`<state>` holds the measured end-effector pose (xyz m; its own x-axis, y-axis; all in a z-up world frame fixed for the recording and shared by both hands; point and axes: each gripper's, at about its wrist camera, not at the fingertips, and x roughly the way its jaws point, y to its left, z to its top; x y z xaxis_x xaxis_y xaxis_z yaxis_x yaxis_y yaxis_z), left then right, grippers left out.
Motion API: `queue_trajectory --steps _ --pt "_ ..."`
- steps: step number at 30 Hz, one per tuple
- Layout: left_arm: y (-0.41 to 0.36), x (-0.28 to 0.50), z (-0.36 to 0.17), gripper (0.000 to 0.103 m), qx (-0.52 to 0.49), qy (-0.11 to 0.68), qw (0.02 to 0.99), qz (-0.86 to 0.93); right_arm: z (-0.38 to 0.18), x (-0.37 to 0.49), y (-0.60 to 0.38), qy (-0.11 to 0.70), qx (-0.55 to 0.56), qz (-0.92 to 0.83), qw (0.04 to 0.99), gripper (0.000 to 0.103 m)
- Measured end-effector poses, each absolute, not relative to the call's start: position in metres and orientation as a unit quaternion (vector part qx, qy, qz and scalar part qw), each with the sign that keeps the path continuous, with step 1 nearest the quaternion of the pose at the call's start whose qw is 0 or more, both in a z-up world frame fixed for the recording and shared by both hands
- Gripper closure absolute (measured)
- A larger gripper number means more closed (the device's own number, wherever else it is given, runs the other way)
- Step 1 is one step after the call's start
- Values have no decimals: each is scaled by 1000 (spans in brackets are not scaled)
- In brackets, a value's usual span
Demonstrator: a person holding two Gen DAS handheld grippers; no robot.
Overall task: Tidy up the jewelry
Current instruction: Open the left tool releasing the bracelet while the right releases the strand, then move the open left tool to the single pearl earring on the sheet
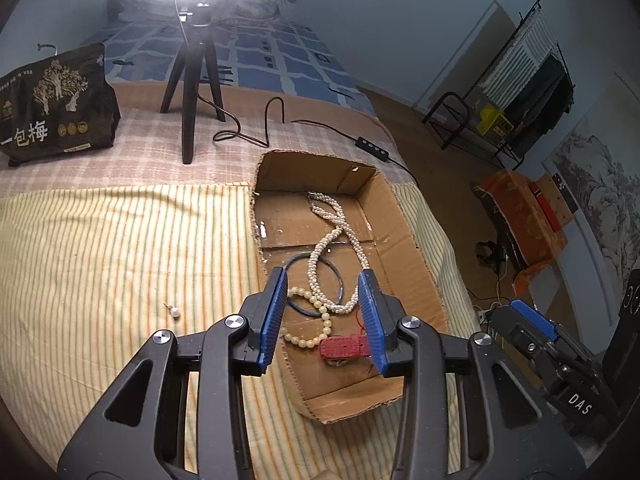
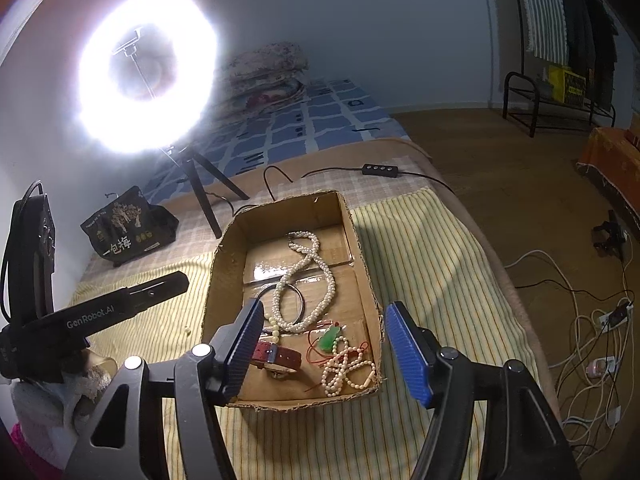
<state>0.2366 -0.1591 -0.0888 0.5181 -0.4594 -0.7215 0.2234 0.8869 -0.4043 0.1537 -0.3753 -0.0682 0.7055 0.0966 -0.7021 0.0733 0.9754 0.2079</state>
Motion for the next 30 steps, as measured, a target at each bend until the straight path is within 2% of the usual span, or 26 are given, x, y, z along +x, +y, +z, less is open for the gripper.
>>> queue_trajectory --steps 10,22,24,27,30 --pt "-118 238 -87 66 -114 434 875 -183 -71 139 -358 385 84 25 919 37" --pt "-81 245 -119 67 -103 461 864 -173 -73 114 -302 384 34 94 918 37" --pt "-77 246 -125 73 -100 466 862 -171 -79 109 -292 389 26 108 914 38" --pt "-70 247 -137 74 -105 477 856 -169 -91 103 -278 401 11 128 907 41" --pt "-66 249 -149 81 -116 491 846 -172 -105 99 -266 416 -1 141 898 44"
